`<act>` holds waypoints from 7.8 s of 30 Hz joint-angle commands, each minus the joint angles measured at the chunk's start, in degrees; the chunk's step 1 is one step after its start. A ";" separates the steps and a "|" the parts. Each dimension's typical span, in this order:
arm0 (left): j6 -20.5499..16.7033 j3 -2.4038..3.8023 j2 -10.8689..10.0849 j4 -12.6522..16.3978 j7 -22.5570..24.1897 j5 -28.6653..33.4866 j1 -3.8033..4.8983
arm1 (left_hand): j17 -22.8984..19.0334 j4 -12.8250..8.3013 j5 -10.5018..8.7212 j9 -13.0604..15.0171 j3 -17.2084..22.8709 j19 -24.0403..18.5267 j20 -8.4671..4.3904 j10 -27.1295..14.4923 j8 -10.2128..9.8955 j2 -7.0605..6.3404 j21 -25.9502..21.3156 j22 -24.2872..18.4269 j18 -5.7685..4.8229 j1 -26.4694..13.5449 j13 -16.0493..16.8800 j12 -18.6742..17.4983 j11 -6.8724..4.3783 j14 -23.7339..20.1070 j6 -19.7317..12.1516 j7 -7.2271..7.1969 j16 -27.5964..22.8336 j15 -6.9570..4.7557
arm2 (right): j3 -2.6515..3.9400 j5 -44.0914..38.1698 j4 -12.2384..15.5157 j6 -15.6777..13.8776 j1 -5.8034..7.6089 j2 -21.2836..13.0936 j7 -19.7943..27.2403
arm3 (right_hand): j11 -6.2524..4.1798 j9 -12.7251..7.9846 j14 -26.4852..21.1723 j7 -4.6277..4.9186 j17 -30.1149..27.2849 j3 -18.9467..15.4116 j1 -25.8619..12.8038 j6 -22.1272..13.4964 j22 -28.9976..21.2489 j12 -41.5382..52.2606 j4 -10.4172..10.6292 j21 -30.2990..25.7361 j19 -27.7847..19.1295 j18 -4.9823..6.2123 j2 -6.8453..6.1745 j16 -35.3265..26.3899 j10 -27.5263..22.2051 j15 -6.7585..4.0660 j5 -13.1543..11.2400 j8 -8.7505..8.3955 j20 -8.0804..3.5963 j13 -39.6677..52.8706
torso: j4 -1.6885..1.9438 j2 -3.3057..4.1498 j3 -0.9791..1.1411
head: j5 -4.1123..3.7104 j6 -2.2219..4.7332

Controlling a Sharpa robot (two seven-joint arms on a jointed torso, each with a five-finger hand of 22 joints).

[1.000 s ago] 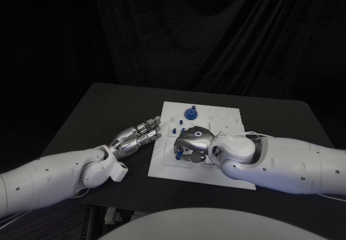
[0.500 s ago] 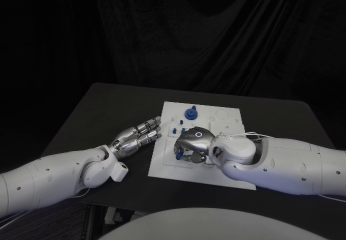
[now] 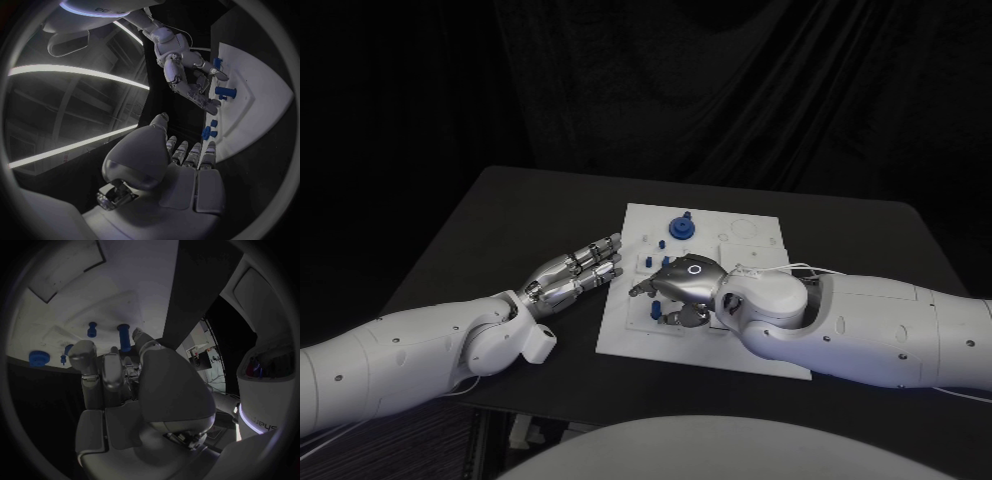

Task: Assemble the parts on the task board

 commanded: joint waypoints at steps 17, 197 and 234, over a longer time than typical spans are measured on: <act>-0.70 0.05 -0.68 0.54 5.07 0.37 -0.71 | -0.05 -0.10 0.15 0.02 0.29 -0.03 -0.30 -0.22 0.27 0.20 0.00 -0.06 0.49 -0.66 0.03 0.00 0.15 -0.02 0.07 0.13 -0.22 -0.55 | 0.06 13.91 10.03 -8.95 8.67 -16.35 0.74 | -0.81 -0.16 -0.61 3.35 -0.55 -0.71 3.70 9.52 6.12 11.04 2.14 -1.98 -0.07 0.90 3.31 -0.14 0.82 -0.58 6.49 3.02 -0.38 4.61 | -0.33 -0.15 -0.04 | -0.87 0.00; 1.14 0.05 -0.24 -0.34 3.39 0.37 -2.40 | -0.05 -1.69 1.56 0.06 5.05 0.02 -0.06 -0.05 0.33 0.26 0.04 -0.08 0.58 -1.38 0.14 0.57 0.94 -0.02 0.39 1.16 -0.22 -0.38 | 0.20 36.66 8.34 -6.17 -1.84 -17.57 -20.23 | -7.38 32.77 8.37 1.68 14.22 -3.19 -28.70 19.34 12.41 74.38 7.35 28.74 10.97 -3.86 4.98 16.65 45.48 -4.92 8.99 17.24 -4.74 81.71 | -0.64 -0.32 -0.26 | -9.19 0.00; 1.53 0.05 0.00 -0.91 3.02 0.37 -2.75 | -0.05 -1.82 1.66 0.04 5.57 0.03 0.07 -0.13 0.31 0.33 0.04 -0.07 0.58 -1.47 0.10 0.41 0.89 -0.02 0.27 1.27 -0.22 -0.25 | 0.15 31.93 9.01 -7.57 -2.10 -18.55 -15.61 | -7.21 33.23 8.05 1.87 12.46 -15.09 -23.21 18.34 12.12 74.38 6.07 27.55 10.68 -3.63 6.93 15.89 45.48 -4.78 6.49 17.40 -4.56 81.71 | -0.64 -0.35 -0.25 | -8.34 0.00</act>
